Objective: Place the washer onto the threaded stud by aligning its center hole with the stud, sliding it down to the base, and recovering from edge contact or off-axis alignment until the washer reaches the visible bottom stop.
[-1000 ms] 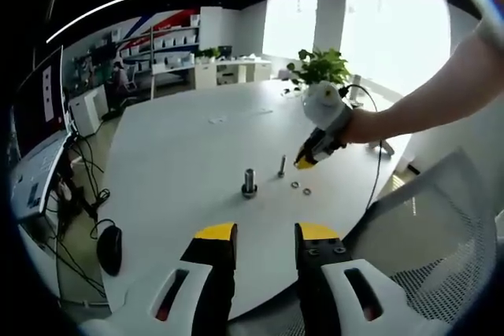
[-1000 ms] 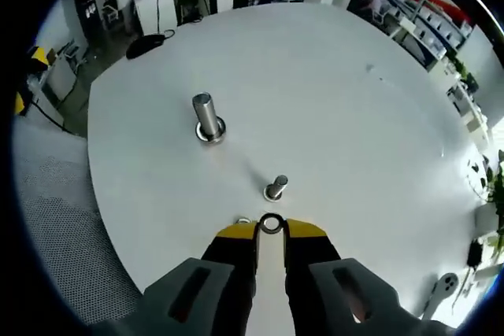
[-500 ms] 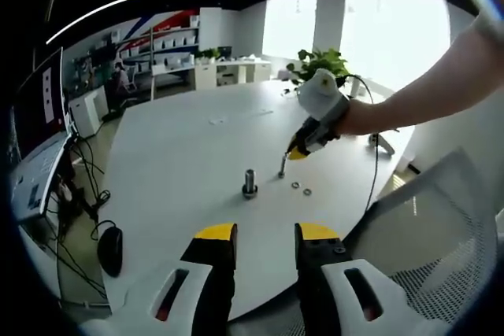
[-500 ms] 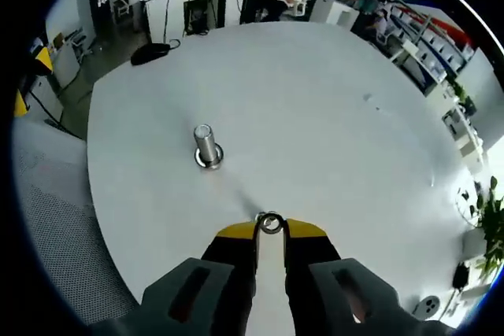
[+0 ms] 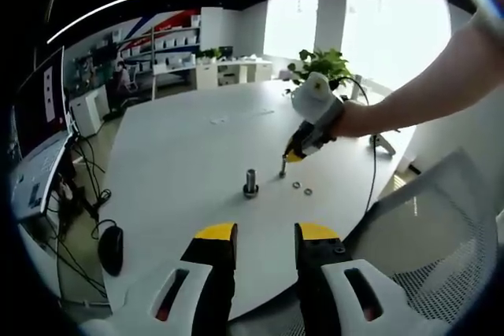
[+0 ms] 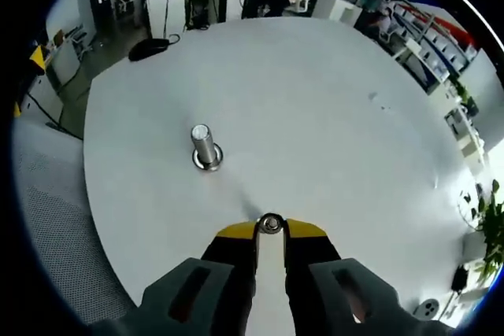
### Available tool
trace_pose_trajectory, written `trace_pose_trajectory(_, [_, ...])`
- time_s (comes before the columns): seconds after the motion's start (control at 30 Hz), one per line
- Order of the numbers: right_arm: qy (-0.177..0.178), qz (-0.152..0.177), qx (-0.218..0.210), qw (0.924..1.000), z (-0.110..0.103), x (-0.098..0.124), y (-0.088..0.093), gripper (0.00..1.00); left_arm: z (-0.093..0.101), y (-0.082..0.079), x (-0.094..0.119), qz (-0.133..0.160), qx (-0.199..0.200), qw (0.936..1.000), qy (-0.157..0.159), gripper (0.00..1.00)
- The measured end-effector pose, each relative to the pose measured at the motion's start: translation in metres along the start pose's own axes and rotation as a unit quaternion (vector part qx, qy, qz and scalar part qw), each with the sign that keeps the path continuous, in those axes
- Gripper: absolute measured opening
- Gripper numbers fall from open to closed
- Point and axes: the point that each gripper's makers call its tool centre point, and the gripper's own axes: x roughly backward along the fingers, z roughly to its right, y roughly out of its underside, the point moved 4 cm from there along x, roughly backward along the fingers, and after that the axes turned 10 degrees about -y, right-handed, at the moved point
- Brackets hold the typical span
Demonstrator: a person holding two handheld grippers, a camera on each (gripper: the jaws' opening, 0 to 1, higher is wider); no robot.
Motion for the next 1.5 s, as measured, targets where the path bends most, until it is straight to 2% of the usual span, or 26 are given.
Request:
trace_pose_trajectory(0.37, [-0.007, -0.010, -0.002, 0.9999, 0.004, -0.012, 0.003, 0.14, 0.000, 0.001, 0.000, -0.003, 0.000, 1.0000, -0.001, 0.27])
trace_pose_trajectory(0.87, [-0.021, -0.055, -0.002, 0.9983, 0.003, -0.042, 0.020, 0.14, -0.003, 0.002, 0.000, -0.005, 0.008, 0.9999, -0.006, 0.26])
trace_pose_trajectory(1.17, [-0.022, -0.048, -0.016, 0.9985, 0.006, -0.045, 0.020, 0.15, -0.003, 0.002, 0.000, -0.006, 0.011, 0.9999, -0.008, 0.26])
trace_pose_trajectory(1.27, [-0.027, -0.060, -0.016, 0.9977, 0.003, -0.047, 0.025, 0.15, -0.004, 0.002, 0.000, -0.006, 0.012, 0.9999, -0.008, 0.26])
trace_pose_trajectory(1.5, [-0.026, -0.056, -0.024, 0.9978, 0.002, -0.045, 0.029, 0.17, -0.004, 0.002, 0.000, -0.006, 0.012, 0.9999, -0.008, 0.26])
